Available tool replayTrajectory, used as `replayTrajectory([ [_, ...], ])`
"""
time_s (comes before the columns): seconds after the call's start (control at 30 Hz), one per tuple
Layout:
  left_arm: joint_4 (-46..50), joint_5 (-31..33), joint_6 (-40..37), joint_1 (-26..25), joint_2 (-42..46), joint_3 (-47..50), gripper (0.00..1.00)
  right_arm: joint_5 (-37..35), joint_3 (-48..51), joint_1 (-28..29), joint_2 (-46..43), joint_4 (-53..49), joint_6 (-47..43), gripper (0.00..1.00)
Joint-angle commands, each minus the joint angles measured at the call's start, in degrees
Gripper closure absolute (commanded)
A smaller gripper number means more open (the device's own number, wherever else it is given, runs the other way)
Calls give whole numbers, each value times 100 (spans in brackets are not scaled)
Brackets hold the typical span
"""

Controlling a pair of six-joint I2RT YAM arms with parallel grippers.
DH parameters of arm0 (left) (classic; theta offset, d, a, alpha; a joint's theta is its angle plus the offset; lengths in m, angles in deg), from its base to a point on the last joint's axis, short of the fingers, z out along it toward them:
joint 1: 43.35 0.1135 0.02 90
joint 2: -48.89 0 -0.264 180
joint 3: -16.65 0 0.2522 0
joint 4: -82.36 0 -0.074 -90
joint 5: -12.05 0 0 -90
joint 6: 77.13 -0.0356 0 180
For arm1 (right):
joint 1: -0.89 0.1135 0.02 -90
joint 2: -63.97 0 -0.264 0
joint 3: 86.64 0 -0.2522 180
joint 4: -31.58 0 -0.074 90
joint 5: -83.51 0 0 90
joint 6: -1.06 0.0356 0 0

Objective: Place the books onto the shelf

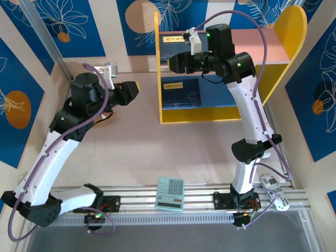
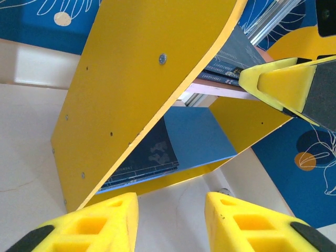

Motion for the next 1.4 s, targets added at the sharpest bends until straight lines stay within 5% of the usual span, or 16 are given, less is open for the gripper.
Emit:
replayTrajectory([
  [0.0,65,93,-144,-50,108,-214,61,-16,-155,-7,51,-110,19,48],
  [0.9,66,89,-133,-51,118,-185,61,177,-354,-186,182,-203,15,46],
  [1.37,29,97,-142,-50,127,-126,61,-285,36,-538,-652,-287,-6,45],
])
